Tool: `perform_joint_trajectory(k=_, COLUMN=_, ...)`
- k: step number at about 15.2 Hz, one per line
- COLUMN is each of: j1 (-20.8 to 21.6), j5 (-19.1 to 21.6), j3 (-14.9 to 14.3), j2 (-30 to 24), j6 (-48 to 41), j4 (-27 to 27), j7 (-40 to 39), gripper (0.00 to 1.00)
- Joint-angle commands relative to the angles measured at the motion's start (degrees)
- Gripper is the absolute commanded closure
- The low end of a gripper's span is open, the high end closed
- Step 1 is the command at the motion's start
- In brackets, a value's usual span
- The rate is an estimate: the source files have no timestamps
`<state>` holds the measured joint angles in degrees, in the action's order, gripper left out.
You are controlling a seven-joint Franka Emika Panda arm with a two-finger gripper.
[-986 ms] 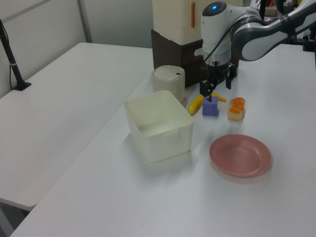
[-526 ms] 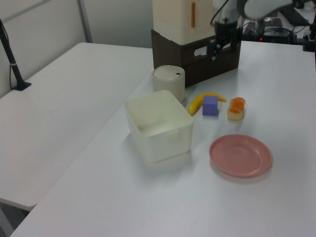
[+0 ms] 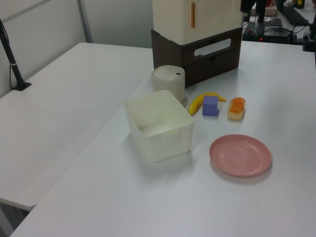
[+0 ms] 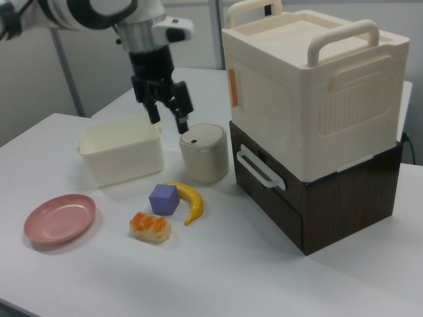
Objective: Put the cube on the table
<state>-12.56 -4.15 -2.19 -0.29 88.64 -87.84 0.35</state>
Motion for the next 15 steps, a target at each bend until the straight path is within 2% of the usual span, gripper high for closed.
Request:
perform_joint_trajectory(k=1, j1=7.16, j5=4.66, j3=-12.69, j2=-0.24, j6=-2.41, j4=3.55, j7=-5.54, gripper=0.0)
perform_joint_trajectory(k=3, j1=15.24, j5=7.38, j3=-24.55, j2=-0.15, j6=-2.33, j4=3.73, j7=-5.89, gripper=0.0)
perform_joint_trajectory(k=4, j1=15.19, j5=9.05, j3=-26.09, j2=-0.06, j6=-2.24, j4=4.17, j7=-6.41, gripper=0.0)
perform_joint_trajectory(k=6, j1=13.97, j5=9.86, j3=-26.02, j2=0.11, j6=-2.41, j4=6.8, j7=-7.03, gripper=0.0)
perform_joint_trajectory(k=8, j1=13.96, j5=9.69, j3=-25.76, j2=0.2, j6=-2.5, j4=6.89, j7=-7.03, gripper=0.0)
perform_joint_trajectory(k=10, j1=13.44, j5=9.51, j3=-22.09, j2=0.55, j6=-2.85, j4=7.16, j7=-6.16, gripper=0.0)
perform_joint_trajectory(k=11, j1=11.78, j5=9.6, j3=-19.02, j2=0.73, j6=-2.85, j4=7.85, j7=-4.41, gripper=0.0)
perform_joint_trajectory(k=12, j1=9.94, j5=9.68, j3=-14.9, j2=1.08, j6=-2.42, j4=7.6, j7=-0.74, gripper=0.0)
perform_joint_trajectory(k=14, j1=7.03, j5=9.33, j3=-6.81, j2=3.36, j6=0.55, j4=7.6, j7=11.62, gripper=0.0)
perform_joint_trajectory(k=15, j1=6.76, j5=8.9, j3=-4.68, j2=3.45, j6=3.45, j4=7.25, j7=15.6, gripper=0.0)
